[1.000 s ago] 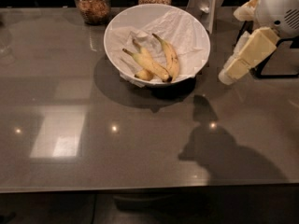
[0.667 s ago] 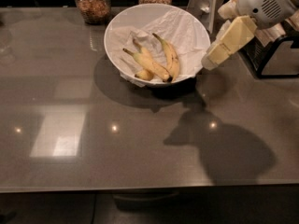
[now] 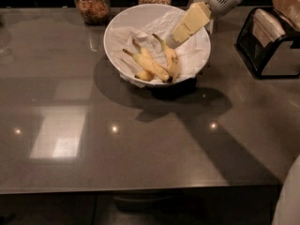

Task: Pick banana from white bowl

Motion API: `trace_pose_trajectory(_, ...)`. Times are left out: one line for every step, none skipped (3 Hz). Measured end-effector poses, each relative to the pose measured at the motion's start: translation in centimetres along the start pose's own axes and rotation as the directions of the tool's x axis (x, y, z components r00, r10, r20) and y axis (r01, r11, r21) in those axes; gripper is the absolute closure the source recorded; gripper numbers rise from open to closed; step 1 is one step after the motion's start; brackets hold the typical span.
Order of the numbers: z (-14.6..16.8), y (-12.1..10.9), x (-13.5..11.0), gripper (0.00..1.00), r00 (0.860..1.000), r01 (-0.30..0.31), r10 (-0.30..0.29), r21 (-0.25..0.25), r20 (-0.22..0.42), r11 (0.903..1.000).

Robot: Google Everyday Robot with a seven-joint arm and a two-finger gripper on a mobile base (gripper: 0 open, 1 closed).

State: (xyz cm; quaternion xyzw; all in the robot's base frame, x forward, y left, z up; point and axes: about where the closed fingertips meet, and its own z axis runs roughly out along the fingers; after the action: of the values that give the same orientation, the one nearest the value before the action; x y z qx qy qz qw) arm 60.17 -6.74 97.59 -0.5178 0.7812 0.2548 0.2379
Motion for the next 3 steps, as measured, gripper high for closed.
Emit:
trace_pose_trajectory(0.0, 0.0, 0.0, 0.00, 1.000, 0.000, 0.000, 0.000, 0.000, 1.0000)
trace_pose_trajectory(1.4, -0.3, -0.1, 0.00, 0.998, -0.035, 0.035, 0.004, 0.044, 0.9994)
trace_pose_trajectory(4.5, -0.2, 0.0, 0.00, 0.991, -0.100, 0.102, -0.024, 0.082, 0.9947)
